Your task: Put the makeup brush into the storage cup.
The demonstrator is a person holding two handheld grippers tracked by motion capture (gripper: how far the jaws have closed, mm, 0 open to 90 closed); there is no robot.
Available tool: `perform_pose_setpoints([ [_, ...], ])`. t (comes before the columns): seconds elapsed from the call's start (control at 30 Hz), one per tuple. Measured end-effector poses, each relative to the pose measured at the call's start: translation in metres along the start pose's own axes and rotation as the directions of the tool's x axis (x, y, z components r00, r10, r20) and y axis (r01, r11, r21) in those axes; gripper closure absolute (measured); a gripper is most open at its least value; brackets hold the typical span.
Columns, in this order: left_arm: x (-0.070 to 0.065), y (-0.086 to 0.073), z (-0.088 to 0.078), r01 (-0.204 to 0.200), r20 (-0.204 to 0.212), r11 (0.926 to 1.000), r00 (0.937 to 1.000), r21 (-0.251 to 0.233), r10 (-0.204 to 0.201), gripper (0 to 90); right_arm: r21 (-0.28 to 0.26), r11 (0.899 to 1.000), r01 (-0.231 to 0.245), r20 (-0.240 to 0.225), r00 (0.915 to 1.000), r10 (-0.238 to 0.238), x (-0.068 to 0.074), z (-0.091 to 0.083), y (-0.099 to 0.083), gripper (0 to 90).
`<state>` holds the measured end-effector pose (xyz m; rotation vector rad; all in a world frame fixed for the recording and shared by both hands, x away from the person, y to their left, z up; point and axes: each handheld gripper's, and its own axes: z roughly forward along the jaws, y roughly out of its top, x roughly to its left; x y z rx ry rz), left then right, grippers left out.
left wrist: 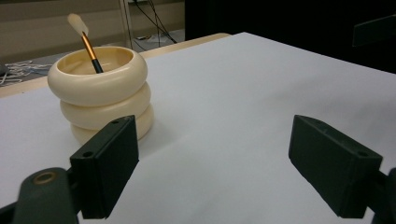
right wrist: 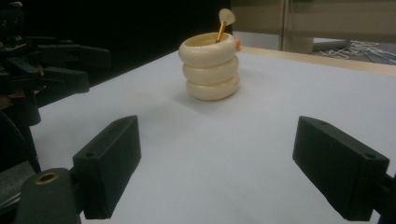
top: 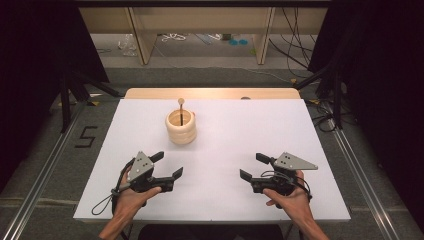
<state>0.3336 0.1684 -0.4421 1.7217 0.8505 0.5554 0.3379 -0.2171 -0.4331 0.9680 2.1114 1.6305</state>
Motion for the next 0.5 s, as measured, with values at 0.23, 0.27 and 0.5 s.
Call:
perform_pose_setpoints([
  [0.23,0.0013,0.0002,-0.0001,0.011,0.002,0.9999,0.9999,-0.007,-0.011,15.9,-0.023,1.000,-0.009,-0.012,0.9999,0.009,-0.0012,0.0022,-0.0009,16.1],
  [0.27,0.0018,0.0001,-0.0003,0.011,0.002,0.9999,0.9999,-0.006,-0.011,15.9,-0.019,1.000,-0.007,-0.010,0.9999,0.006,-0.0014,0.0018,-0.0007,16.1],
  [0.5,0.0023,0.0025,-0.0019,0.012,0.001,0.9997,0.9999,-0.020,-0.012,15.9,-0.019,1.000,-0.008,-0.012,0.9999,0.008,-0.0014,0.0015,-0.0007,16.2],
])
